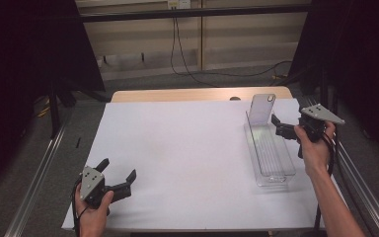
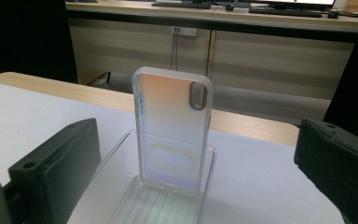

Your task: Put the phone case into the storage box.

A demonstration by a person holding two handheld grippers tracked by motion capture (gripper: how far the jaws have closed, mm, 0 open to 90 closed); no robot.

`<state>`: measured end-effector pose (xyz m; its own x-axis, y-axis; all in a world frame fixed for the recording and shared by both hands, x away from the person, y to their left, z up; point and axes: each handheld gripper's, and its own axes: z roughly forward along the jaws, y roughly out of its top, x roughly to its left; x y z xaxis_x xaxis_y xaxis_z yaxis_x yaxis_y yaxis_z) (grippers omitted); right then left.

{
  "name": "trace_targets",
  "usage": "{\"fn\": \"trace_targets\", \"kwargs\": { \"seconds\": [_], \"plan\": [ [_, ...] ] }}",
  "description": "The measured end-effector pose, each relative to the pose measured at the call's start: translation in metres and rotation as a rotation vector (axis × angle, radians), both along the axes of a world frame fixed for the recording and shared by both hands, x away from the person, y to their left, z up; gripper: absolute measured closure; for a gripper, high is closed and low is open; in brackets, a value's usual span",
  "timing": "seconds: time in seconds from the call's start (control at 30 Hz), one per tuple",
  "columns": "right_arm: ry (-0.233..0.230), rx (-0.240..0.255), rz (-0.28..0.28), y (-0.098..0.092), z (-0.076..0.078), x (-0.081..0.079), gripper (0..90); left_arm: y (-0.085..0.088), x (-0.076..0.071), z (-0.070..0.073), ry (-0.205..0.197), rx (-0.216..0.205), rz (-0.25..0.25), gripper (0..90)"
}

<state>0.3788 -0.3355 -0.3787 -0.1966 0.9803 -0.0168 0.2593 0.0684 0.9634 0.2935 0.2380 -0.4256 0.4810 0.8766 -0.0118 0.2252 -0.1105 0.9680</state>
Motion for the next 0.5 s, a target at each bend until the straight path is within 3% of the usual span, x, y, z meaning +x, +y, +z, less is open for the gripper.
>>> {"fn": "trace_targets", "kwargs": {
  "seconds": [0.5],
  "plan": [
    [-0.030, -0.027, -0.007, -0.005, 0.006, -0.035, 0.0, 0.002, -0.001, 0.001, 0.004, -0.002, -0.007, 1.8]
  ]
}}
